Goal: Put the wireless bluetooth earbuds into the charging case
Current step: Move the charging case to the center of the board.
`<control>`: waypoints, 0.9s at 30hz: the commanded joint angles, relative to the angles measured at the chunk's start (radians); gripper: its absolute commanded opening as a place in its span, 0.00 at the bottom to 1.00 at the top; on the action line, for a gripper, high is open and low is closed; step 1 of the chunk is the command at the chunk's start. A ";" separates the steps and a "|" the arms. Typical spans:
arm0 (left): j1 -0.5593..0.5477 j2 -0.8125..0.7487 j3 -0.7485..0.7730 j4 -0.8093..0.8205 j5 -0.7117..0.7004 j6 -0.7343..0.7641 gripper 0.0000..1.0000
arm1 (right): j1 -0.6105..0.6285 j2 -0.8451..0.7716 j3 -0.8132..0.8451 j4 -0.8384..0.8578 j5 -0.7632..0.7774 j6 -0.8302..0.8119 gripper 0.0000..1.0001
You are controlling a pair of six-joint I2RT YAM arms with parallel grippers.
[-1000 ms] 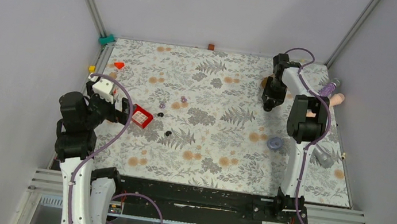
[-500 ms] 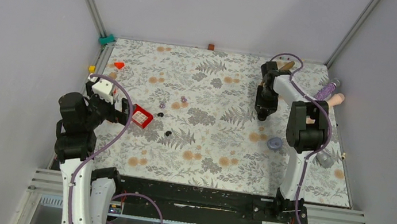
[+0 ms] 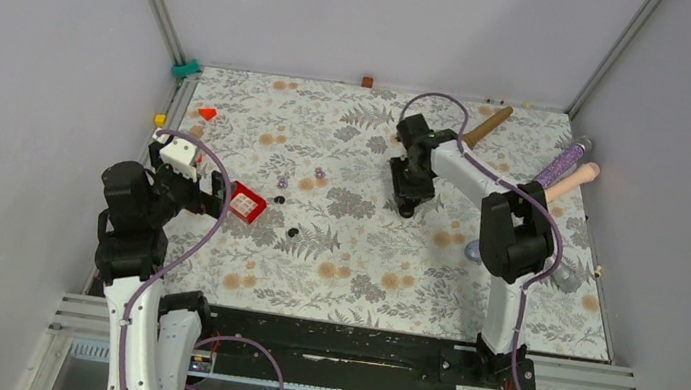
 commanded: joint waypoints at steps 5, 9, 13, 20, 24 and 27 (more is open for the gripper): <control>0.007 -0.004 -0.002 0.034 0.014 0.013 0.99 | 0.169 0.001 -0.010 0.001 -0.010 -0.038 0.52; 0.009 -0.002 -0.001 0.034 0.014 0.014 0.99 | 0.200 0.029 -0.015 0.000 0.005 -0.036 0.53; 0.008 0.004 -0.001 0.033 0.014 0.014 0.99 | 0.210 0.053 -0.018 -0.001 0.009 -0.022 0.53; 0.010 0.014 -0.001 0.032 0.012 0.015 0.99 | 0.215 0.050 -0.020 -0.016 -0.095 -0.019 0.72; 0.010 0.016 0.000 0.033 0.011 0.015 0.99 | 0.214 0.013 -0.017 -0.018 -0.215 -0.095 0.79; 0.010 0.018 0.001 0.032 0.014 0.015 0.99 | 0.203 -0.003 -0.008 -0.027 -0.276 -0.122 0.80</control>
